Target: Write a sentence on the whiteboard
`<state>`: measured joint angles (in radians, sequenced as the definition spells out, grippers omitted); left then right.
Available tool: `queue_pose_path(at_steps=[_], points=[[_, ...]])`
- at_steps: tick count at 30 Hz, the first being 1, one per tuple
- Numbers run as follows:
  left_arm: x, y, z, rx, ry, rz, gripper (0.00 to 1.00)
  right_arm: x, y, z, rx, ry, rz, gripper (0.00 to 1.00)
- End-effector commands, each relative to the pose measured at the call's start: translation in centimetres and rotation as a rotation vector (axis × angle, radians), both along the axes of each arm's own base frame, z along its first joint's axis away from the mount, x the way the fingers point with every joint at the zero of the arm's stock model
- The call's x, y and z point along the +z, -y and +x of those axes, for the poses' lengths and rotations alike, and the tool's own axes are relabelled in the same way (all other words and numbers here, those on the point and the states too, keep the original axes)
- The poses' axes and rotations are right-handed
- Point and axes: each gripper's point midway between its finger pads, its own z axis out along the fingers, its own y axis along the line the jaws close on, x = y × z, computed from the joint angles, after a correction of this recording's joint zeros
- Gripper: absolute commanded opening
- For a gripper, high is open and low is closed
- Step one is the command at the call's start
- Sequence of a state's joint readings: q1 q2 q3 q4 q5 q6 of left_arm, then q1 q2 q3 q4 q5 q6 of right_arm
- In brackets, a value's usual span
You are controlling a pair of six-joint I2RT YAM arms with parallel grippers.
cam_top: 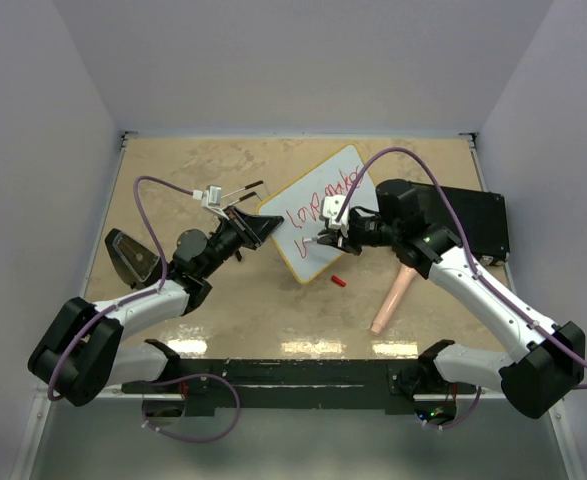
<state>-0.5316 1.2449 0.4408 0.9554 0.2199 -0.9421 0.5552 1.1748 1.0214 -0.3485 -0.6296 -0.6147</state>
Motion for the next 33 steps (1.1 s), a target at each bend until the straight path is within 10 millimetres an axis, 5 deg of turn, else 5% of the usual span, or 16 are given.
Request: queue_pose_path(at_steps=[1,10,19,27,33], points=[[7.7,-0.5,-1.2,-0.007,0.209,-0.153,0.00,0.7,0.0,-0.6,0.035,0.028,0.010,0.00],[7.7,-0.5,-1.1,-0.005,0.212,-0.152,0.00,0.6,1.0,1.1,-0.091,0.031,0.010,0.00],[7.8,-0.6,-1.2,-0.007,0.213,-0.153,0.00,-1.8,0.9,-1.4,0.057,-0.012,-0.057,0.00],[7.6,-0.6,-1.2,-0.008,0.210,-0.148,0.00,-1.8,1.3,-0.6,0.009,0.001,-0.068,0.00],[7.6,-0.6,-1.3,-0.011,0.210,-0.149,0.00,0.6,1.6,1.1,-0.098,0.047,-0.012,0.00]])
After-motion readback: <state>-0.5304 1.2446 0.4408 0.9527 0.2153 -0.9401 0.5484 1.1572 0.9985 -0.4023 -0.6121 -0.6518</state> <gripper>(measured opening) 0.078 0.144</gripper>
